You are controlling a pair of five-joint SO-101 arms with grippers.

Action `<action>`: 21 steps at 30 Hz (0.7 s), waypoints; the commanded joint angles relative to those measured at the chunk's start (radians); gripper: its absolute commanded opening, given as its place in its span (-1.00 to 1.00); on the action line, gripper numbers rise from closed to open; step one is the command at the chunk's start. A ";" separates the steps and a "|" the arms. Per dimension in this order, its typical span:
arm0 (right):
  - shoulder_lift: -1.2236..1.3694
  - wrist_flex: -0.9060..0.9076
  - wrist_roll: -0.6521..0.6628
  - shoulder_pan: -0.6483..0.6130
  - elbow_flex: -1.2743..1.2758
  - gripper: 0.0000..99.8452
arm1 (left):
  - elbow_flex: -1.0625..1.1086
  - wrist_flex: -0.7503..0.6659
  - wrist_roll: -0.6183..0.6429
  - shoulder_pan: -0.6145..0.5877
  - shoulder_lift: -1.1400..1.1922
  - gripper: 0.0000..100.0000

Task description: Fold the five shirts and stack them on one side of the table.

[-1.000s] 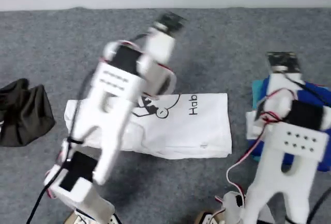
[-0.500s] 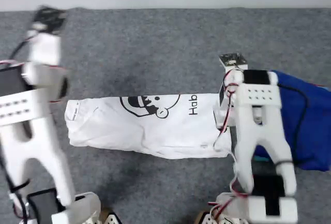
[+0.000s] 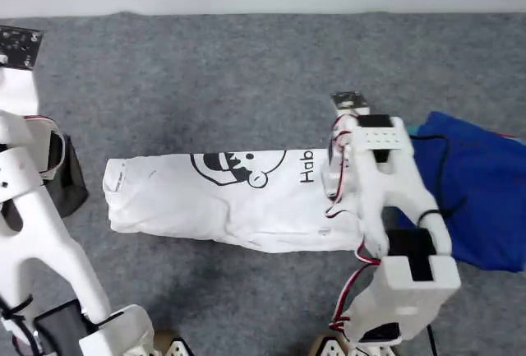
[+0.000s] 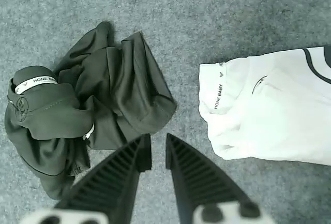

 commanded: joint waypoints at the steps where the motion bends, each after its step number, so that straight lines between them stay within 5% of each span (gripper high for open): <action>1: 0.024 -0.027 -0.041 -0.038 -0.014 -0.49 | -0.004 0.020 -0.006 -0.008 -0.038 -0.88; 14: 0.108 -0.059 -0.058 -0.004 -0.025 -0.67 | -0.004 0.020 -0.006 -0.008 -0.038 -0.88; 18: 0.102 -0.048 -0.055 0.002 -0.046 -0.96 | -0.004 0.020 -0.006 -0.008 -0.038 -0.88; 21: 0.062 -0.010 -0.054 0.012 -0.071 -0.97 | -0.004 0.020 -0.006 -0.008 -0.038 -0.88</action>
